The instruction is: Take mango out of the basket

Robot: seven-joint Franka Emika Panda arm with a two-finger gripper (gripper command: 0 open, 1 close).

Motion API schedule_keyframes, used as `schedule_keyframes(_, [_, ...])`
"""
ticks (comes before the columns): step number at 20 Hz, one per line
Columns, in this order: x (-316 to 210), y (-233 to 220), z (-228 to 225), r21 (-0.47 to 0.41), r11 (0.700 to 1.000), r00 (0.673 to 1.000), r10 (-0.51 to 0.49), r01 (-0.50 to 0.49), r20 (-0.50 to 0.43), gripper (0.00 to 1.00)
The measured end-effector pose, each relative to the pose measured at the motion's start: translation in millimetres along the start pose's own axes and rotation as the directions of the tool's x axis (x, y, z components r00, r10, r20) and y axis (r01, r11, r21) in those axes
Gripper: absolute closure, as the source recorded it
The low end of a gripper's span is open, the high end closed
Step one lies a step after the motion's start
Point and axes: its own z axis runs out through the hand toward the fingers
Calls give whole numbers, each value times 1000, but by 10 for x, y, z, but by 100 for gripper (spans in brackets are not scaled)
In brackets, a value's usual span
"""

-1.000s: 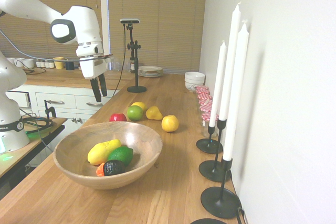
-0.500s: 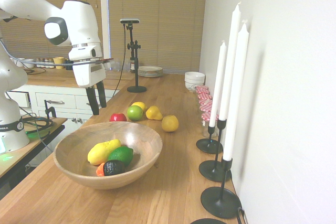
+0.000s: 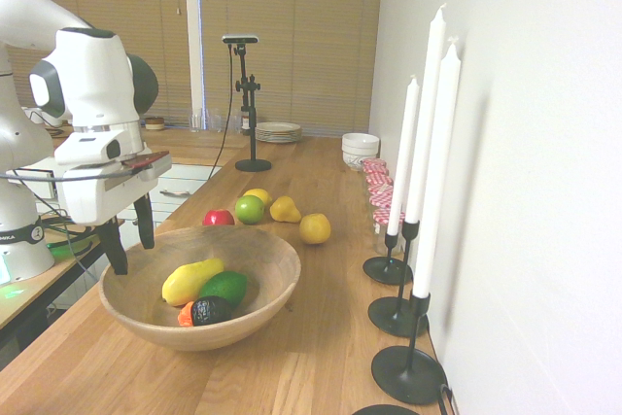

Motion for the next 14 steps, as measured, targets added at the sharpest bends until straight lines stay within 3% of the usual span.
schedule_keyframes(6, [73,-34,288,-7,1000,1000,-11,11,17,0])
schedule_keyframes(14, [70,-118,354,-7,1000,1000,-28,28,15,0])
